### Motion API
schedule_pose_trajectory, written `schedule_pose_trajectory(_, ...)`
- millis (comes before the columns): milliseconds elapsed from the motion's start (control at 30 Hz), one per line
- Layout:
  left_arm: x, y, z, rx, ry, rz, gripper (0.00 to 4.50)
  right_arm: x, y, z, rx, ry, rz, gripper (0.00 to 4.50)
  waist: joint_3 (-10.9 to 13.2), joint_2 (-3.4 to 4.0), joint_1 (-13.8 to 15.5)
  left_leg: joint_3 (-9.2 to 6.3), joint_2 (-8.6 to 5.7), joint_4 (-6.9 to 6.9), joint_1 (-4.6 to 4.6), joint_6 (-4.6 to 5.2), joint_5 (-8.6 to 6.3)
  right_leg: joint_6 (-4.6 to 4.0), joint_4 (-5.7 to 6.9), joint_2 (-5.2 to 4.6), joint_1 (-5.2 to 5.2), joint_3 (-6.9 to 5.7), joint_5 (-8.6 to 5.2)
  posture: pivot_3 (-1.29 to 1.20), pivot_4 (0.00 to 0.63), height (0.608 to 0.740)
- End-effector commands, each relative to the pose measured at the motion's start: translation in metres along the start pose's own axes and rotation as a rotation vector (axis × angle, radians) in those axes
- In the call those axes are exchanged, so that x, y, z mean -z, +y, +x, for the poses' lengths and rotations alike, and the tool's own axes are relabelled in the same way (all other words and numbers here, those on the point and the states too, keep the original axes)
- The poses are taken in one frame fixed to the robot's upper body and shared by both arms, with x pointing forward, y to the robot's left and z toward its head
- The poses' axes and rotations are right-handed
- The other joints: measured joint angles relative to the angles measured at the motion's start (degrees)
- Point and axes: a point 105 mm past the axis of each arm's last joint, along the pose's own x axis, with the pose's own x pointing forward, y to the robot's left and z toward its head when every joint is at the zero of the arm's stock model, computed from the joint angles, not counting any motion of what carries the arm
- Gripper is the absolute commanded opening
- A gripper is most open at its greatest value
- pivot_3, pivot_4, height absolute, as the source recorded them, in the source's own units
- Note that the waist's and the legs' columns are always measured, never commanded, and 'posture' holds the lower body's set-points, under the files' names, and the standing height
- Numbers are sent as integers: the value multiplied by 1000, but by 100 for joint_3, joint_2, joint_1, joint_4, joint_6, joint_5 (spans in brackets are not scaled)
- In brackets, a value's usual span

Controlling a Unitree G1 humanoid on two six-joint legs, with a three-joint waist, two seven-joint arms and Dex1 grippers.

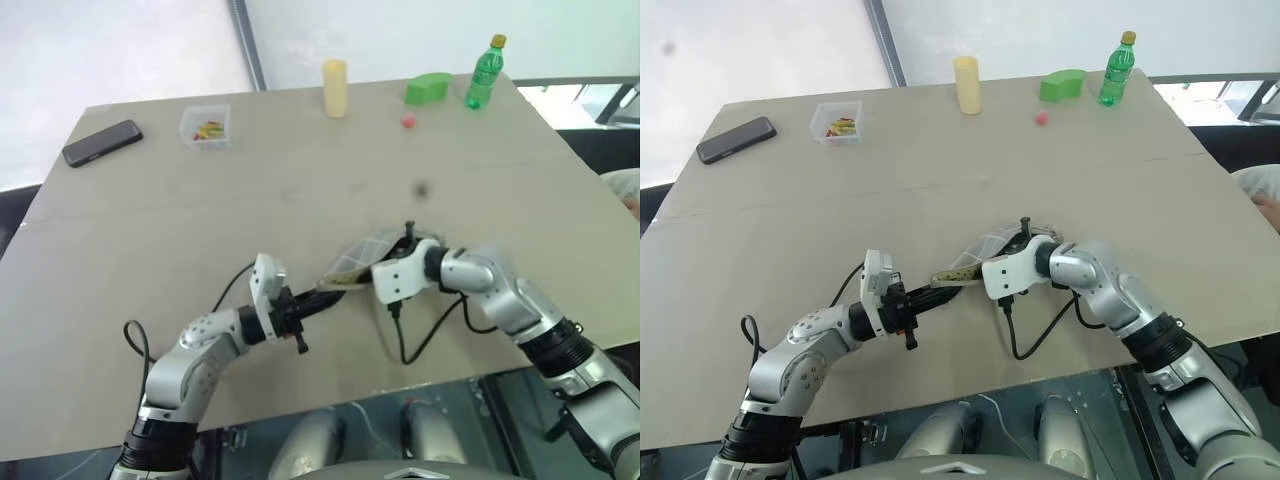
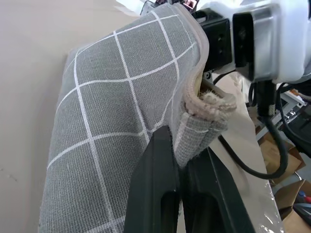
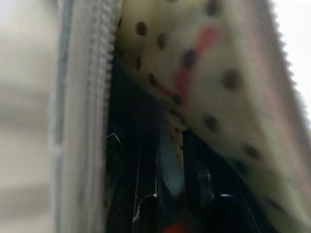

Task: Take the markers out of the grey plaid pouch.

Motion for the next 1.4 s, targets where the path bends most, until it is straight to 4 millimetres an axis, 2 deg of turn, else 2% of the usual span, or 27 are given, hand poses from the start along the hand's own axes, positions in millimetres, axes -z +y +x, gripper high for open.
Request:
schedule_pose_trajectory(33,-15,-10,6,44,-43,39,0,-5,-1,1,-24,-16,43,761,0,0,-22,0,0,0,0,0,0,0,0,0,0,0,0,0,150,740)
schedule_pose_trajectory(133,-16,-10,6,40,-45,39,0,-5,-2,-1,-26,-13,41,1557,0,0,-48,0,0,1,0,0,0,0,1,0,0,0,0,0,150,740)
schedule_pose_trajectory(200,-16,-10,6,39,-45,38,0,-3,-2,-2,-22,0,15,2568,0,0,-69,-1,0,1,0,0,0,0,1,0,0,0,0,0,150,740)
schedule_pose_trajectory(267,-17,-10,6,39,-46,37,0,-3,-2,-2,-21,7,-3,3104,0,0,-83,-1,0,0,0,0,0,0,1,0,0,0,0,0,150,740)
schedule_pose_trajectory(500,-18,-9,8,48,-49,36,0,-3,5,6,-70,10,-46,3104,0,0,-89,0,0,1,0,0,0,0,2,0,0,0,0,0,150,740)
schedule_pose_trajectory(700,-16,-9,10,65,-58,32,0,-1,22,40,-199,27,-113,3104,-5,-3,-118,9,1,-2,20,0,0,0,7,2,6,10,0,0,150,740)
schedule_pose_trajectory(900,-8,-7,8,53,-63,24,0,10,29,60,-269,52,-98,3104,-31,-4,-175,17,9,-6,45,-1,0,-1,12,14,21,23,0,0,150,740)
schedule_pose_trajectory(1033,-7,-8,8,29,-78,19,0,16,23,58,-251,47,-41,1844,-39,-3,-244,29,14,-7,78,-3,1,-3,28,20,41,37,1,0,150,740)
schedule_pose_trajectory(1067,-7,-8,8,22,-83,15,0,17,21,55,-242,46,-38,1226,-39,-3,-248,33,14,-7,84,-3,1,-3,33,21,42,42,1,0,150,740)
schedule_pose_trajectory(1100,-7,-7,7,12,-88,9,0,17,17,50,-224,40,-28,847,-38,-2,-248,35,15,-7,85,-5,3,-3,40,23,41,44,1,0,150,740)
schedule_pose_trajectory(1133,-7,-5,6,0,-93,2,0,17,11,43,-199,32,-8,263,-37,-1,-244,35,16,-6,85,-7,3,-3,42,24,40,45,1,0,150,740)
schedule_pose_trajectory(1167,-7,-3,6,-12,-98,-5,0,16,5,36,-175,21,11,73,-35,1,-238,34,17,-7,83,-7,3,-3,44,24,37,46,1,0,150,740)
schedule_pose_trajectory(1333,-11,11,1,-74,-132,-47,0,-2,-26,-1,-54,-71,160,73,-29,5,-189,19,7,-5,26,-6,3,-4,26,13,-9,39,2,0,150,740)
schedule_pose_trajectory(1400,-12,17,0,-84,-137,-54,0,-12,-32,-16,-59,-111,212,73,-28,4,-174,11,4,-9,16,-6,3,-4,10,10,-8,33,2,0,150,740)
